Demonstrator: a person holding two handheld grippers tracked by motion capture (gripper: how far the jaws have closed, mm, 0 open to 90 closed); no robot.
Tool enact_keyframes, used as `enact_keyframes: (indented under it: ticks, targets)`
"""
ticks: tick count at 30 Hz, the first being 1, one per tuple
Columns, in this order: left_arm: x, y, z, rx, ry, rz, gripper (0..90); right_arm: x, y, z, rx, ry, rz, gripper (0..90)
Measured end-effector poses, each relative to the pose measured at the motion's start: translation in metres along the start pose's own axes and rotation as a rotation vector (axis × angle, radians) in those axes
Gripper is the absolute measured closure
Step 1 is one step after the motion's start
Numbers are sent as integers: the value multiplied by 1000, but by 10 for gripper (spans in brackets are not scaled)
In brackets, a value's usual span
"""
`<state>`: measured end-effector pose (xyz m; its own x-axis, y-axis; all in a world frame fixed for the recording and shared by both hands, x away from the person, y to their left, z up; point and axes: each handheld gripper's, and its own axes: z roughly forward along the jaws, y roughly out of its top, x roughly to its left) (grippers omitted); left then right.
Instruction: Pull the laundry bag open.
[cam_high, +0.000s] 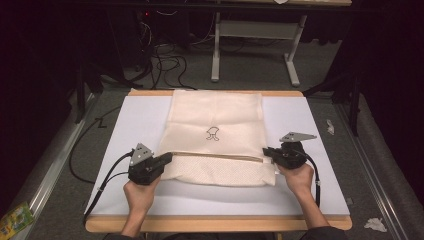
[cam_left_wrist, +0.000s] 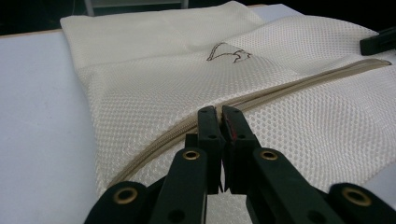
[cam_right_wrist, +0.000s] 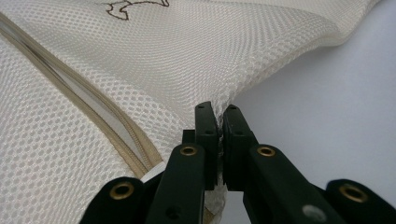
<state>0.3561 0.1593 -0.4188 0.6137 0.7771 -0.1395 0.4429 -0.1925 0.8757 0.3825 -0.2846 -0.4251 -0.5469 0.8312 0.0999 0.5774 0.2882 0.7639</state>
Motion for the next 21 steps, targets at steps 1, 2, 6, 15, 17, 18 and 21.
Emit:
enact_keyframes:
  ticks: [1,2,6,15,17,18,21]
  targets:
    - [0,0,0,1,-1,1,872,0,0,0,3,-2,-3,882]
    - [1,1,-1,0,-2,3,872,0,0,0,2,-2,-5,882]
    - [3,0,-3,2,4,2,872,0,1,1,2,0,1,882]
    - [10,-2,-5,18,6,-17,872,0,-2,1,10,-4,-3,882]
    - [11,-2,-6,20,11,-14,873,-1,-2,3,13,1,-5,882]
    - [11,-2,-7,21,17,-9,872,-1,-3,2,4,-14,-13,882]
    - [14,-1,-9,26,21,-16,872,-1,-3,2,-2,-14,-9,883]
